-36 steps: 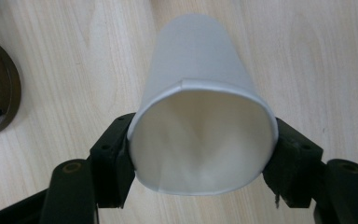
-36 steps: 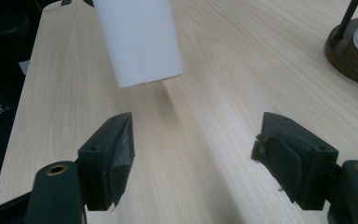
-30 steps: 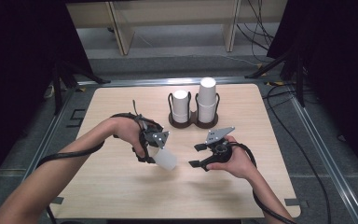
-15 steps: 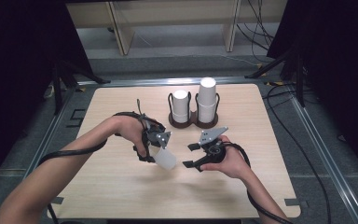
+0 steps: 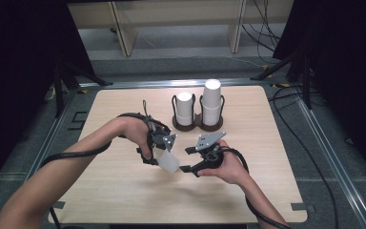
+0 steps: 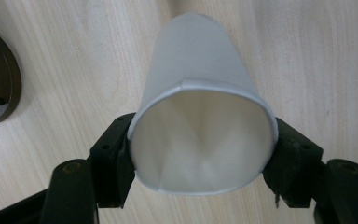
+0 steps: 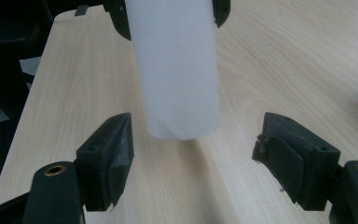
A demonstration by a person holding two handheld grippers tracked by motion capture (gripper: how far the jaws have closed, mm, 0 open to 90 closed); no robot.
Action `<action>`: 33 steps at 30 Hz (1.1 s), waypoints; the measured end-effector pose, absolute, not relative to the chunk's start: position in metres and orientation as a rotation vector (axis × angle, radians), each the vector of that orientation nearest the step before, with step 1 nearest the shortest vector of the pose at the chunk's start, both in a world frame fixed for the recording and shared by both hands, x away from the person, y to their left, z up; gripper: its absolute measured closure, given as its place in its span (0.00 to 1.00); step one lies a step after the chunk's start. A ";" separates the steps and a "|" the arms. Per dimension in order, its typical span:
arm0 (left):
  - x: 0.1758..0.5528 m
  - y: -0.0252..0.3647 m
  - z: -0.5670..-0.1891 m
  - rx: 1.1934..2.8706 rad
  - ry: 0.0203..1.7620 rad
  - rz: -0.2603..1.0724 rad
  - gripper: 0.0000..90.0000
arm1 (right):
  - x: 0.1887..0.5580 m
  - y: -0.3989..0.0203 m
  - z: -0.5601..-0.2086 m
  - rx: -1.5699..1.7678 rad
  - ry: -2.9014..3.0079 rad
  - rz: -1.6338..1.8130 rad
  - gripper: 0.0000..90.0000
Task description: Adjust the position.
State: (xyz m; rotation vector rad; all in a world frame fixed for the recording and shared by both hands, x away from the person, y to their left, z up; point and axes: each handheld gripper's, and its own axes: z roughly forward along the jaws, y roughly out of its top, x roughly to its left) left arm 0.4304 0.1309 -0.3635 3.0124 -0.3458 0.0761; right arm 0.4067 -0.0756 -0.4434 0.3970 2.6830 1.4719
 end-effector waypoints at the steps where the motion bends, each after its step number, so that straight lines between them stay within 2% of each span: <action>1: 0.430 0.131 -0.364 3.018 -0.349 0.071 0.37 | 0.407 -0.074 -0.444 0.388 2.680 1.474 0.30; 17: 0.431 0.129 -0.366 3.043 -0.349 0.055 0.37 | 0.405 -0.048 -0.445 0.341 2.649 1.508 0.32; 20: 0.433 0.128 -0.364 3.062 -0.391 0.059 0.37 | 0.405 -0.045 -0.445 0.337 2.642 1.514 0.33; 33: 0.432 0.126 -0.364 3.055 -0.358 0.055 0.37 | 0.404 -0.033 -0.450 0.335 2.665 1.493 0.33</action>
